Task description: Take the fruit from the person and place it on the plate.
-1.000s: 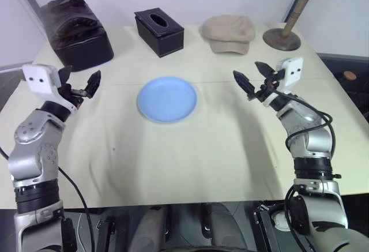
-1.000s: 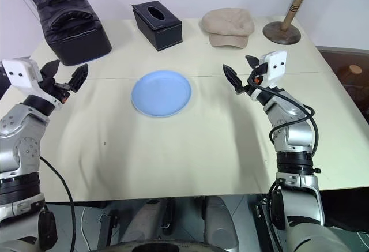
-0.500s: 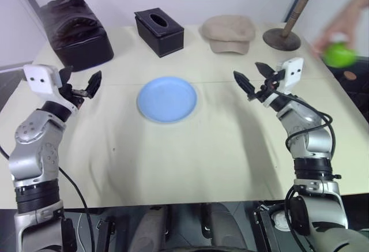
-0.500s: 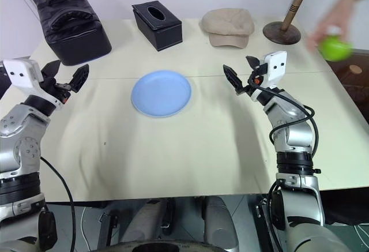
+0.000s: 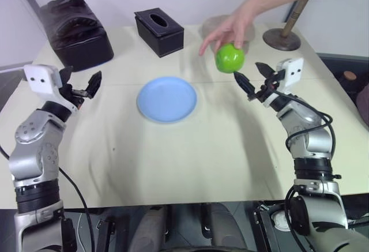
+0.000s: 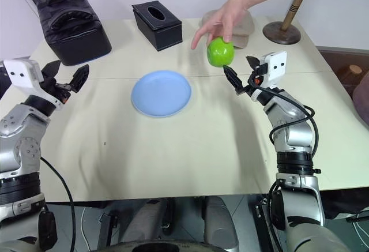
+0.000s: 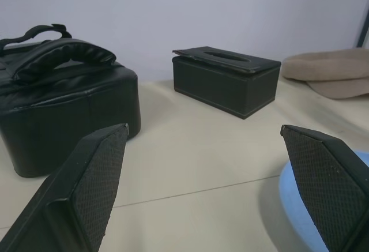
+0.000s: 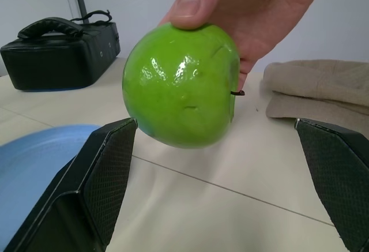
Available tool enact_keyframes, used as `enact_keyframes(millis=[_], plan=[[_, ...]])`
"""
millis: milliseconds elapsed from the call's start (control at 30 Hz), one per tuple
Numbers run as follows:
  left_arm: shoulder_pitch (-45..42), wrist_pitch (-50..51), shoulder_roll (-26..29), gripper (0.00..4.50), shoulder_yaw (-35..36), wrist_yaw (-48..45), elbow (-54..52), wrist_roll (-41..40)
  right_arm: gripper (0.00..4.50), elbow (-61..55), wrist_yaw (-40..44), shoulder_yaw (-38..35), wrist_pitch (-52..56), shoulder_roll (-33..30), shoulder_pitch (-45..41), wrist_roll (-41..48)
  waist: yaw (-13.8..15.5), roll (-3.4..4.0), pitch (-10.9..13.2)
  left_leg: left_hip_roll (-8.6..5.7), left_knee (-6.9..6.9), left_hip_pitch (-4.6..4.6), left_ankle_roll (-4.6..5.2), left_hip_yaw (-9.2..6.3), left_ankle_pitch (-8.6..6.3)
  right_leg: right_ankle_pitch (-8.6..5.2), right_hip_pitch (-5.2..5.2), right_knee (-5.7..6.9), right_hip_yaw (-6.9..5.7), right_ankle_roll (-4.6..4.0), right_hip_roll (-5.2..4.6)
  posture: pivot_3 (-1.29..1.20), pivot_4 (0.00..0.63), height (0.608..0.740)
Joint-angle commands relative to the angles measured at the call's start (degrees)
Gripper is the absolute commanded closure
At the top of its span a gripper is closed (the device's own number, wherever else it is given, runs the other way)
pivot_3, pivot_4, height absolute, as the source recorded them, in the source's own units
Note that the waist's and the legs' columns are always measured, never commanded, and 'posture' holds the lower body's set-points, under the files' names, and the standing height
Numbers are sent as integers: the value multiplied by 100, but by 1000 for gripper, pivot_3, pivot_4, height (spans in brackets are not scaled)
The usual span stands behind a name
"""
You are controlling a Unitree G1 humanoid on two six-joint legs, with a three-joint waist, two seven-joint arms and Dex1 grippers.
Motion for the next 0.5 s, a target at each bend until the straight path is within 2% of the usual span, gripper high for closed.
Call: enact_keyframes(millis=[33, 233, 367, 500], plan=[[-88, -94, 104, 73, -52, -238, -138, -81, 0, -160, 0, -144, -90, -88, -67, 34, 0, 0, 0, 0, 0, 0, 0, 0, 0, 0, 0, 0, 0, 0, 0, 0, 150, 740], [-100, 933, 621, 73, -434, -1882, -1215, -1573, 0, -200, 2, -129, -49, -98, -61, 39, -2, 1, 1, 0, 1, -5, 0, -1, 0, 0, 0, -5, -1, 0, -2, 0, 150, 740], [-314, 1292, 919, 73, -655, -2294, -1263, -1837, 0, -277, -3, -125, 6, -122, -63, 47, -10, 2, 1, 1, -1, -2, 0, -1, 0, -1, 1, -5, 0, -2, 0, 0, 150, 740], [-663, 1304, 1010, 73, -963, -2559, -1044, -1708, 0, -590, -47, -94, 229, -130, -78, 142, -8, 2, 2, 1, 0, -2, 1, 0, 1, -2, 1, -6, -1, -2, 4, 0, 150, 740]])
